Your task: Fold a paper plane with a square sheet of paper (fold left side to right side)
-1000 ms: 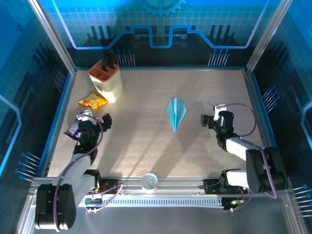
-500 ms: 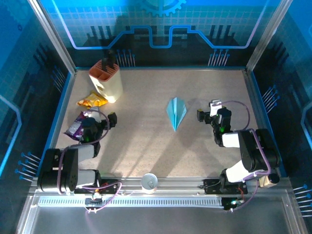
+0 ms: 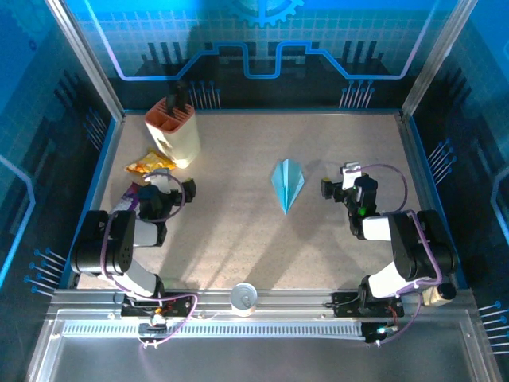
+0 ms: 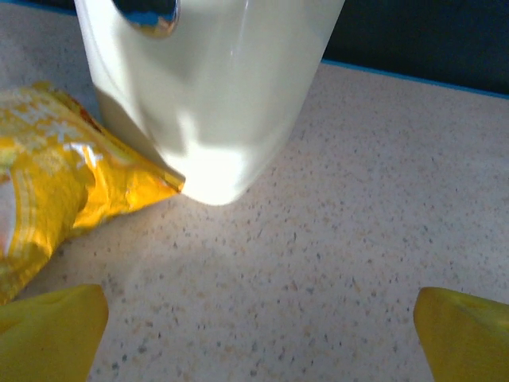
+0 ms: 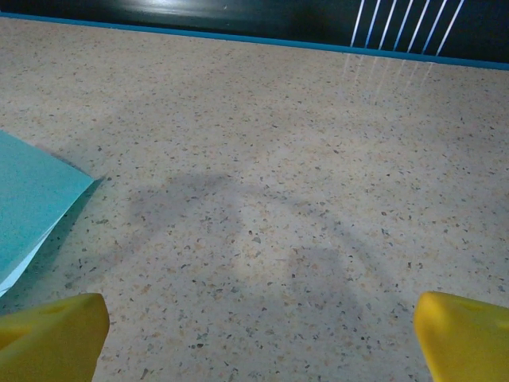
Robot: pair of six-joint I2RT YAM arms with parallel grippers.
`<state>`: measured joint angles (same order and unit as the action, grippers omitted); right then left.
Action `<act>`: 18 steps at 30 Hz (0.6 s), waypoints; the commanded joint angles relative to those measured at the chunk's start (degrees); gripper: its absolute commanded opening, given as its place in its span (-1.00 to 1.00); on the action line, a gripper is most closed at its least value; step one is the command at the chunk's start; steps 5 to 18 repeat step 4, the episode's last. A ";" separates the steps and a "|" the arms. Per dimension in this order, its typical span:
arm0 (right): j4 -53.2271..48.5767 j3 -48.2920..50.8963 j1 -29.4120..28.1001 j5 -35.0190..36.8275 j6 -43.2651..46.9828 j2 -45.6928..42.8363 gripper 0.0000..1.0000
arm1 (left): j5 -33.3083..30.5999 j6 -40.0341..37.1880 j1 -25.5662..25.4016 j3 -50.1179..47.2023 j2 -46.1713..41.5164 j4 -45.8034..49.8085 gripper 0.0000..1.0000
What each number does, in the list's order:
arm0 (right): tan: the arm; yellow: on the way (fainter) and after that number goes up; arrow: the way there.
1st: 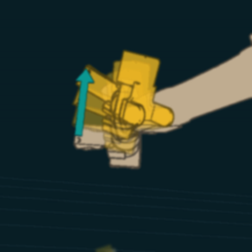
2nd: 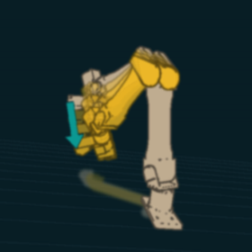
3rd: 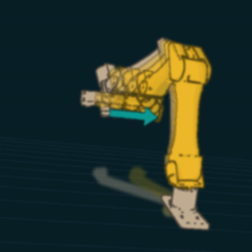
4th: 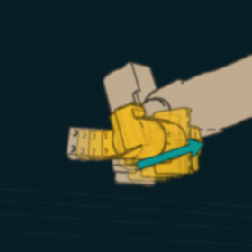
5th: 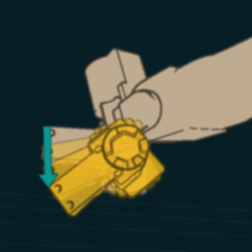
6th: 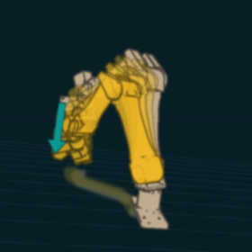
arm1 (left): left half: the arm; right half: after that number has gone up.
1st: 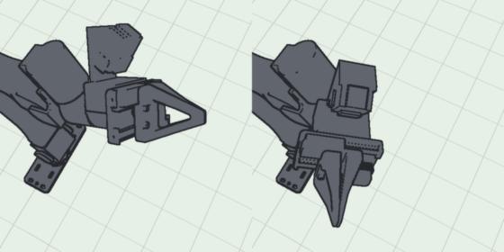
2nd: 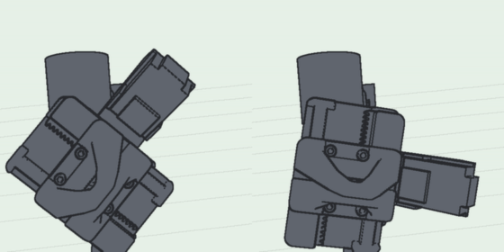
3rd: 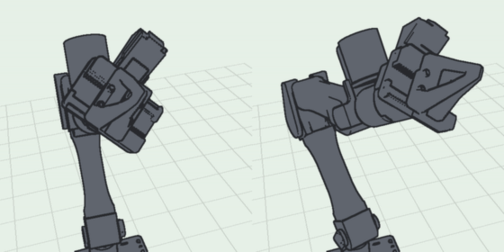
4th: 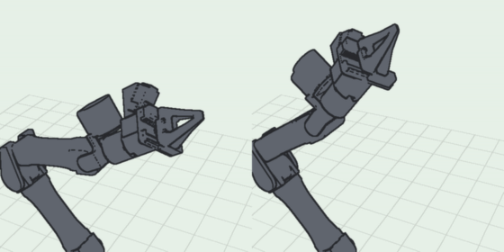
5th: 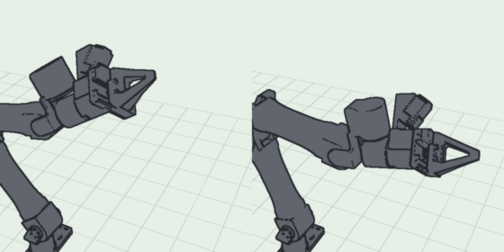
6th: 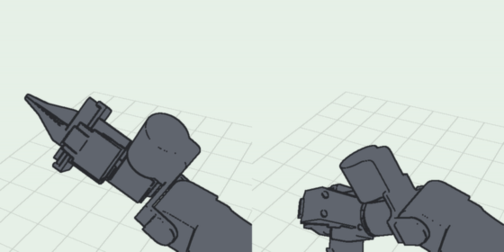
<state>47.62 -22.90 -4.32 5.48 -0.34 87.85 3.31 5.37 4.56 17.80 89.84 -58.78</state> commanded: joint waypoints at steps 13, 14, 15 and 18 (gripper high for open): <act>1.35 -0.91 0.52 -0.65 0.82 0.02 0.99 | -0.06 -1.89 -0.25 1.27 -0.46 -0.06 1.00; 1.35 -0.91 0.52 -0.65 0.82 0.02 0.99 | -0.06 -1.89 -0.25 1.27 -0.46 -0.06 1.00; 1.35 -0.91 0.52 -0.65 0.82 0.02 0.99 | -0.06 -1.89 -0.25 1.27 -0.46 -0.06 1.00; 1.35 -0.91 0.52 -0.65 0.82 0.02 0.99 | -0.06 -1.89 -0.25 1.27 -0.46 -0.06 1.00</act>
